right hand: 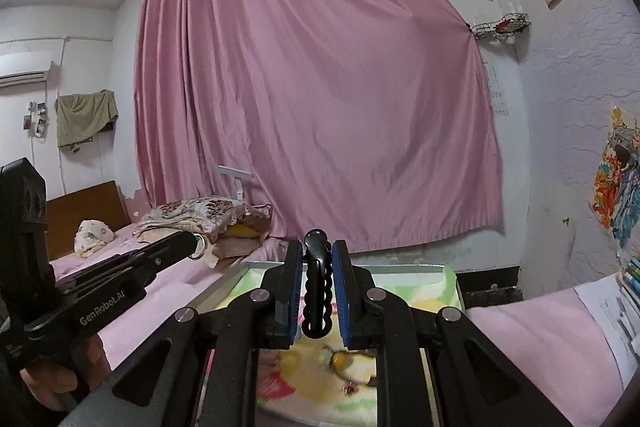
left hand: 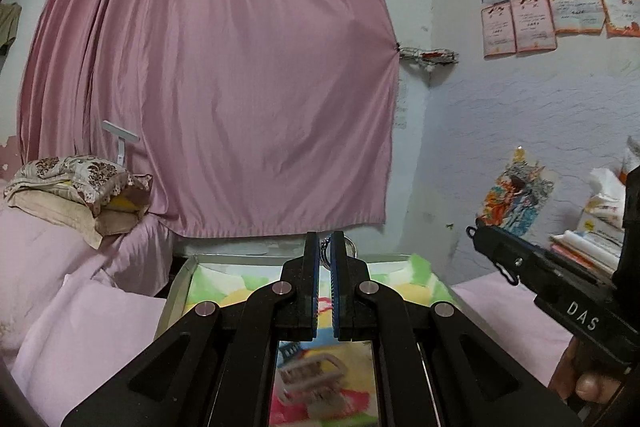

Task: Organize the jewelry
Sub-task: 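Carry the bead pendant with the right gripper over the tray, then lower the pendant into the tray and open the right gripper, then withdraw both grippers from the tray back over the bed, then grasp the white keychain with the left gripper while the right gripper grasps the red cord, then lift the keychain and red cord and carry both over the tray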

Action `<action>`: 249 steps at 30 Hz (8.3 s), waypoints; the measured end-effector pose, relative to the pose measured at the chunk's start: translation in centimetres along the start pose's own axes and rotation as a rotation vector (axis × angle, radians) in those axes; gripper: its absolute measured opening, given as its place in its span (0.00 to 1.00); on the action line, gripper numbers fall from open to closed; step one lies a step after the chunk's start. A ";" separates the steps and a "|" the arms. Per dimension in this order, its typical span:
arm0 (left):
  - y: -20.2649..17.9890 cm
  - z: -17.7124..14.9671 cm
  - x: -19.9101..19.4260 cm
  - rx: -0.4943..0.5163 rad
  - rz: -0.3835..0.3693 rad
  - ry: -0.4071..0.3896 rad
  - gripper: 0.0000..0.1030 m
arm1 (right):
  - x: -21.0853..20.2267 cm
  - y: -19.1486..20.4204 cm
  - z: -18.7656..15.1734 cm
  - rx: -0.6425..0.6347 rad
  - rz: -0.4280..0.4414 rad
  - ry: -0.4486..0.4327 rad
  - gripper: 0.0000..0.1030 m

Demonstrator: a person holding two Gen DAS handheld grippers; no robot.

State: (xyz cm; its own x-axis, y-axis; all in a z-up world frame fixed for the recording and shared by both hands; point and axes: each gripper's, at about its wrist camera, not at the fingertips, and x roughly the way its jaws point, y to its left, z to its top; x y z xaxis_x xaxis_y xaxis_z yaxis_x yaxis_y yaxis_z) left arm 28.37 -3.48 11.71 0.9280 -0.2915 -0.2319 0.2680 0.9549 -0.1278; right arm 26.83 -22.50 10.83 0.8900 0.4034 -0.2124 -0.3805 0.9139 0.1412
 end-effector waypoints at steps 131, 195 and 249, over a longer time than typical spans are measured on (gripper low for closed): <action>1.2 -12.7 -10.1 -0.102 0.085 0.381 0.93 | -9.2 1.2 -12.6 0.017 -0.161 0.349 0.90; -1.9 -12.1 -2.4 0.178 -0.238 0.611 0.32 | -7.9 1.1 -13.1 -0.003 -0.059 0.500 0.31; -4.9 -11.1 -10.3 0.057 -0.112 0.330 0.11 | -11.1 3.8 -11.0 -0.069 -0.025 0.284 0.10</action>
State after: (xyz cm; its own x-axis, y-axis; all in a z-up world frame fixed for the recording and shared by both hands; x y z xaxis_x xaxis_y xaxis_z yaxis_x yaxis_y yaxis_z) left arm 14.64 -5.85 4.00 0.7608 -0.3881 -0.5202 0.3858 0.9150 -0.1185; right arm 12.74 -22.98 3.09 0.7972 0.3680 -0.4786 -0.3842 0.9207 0.0681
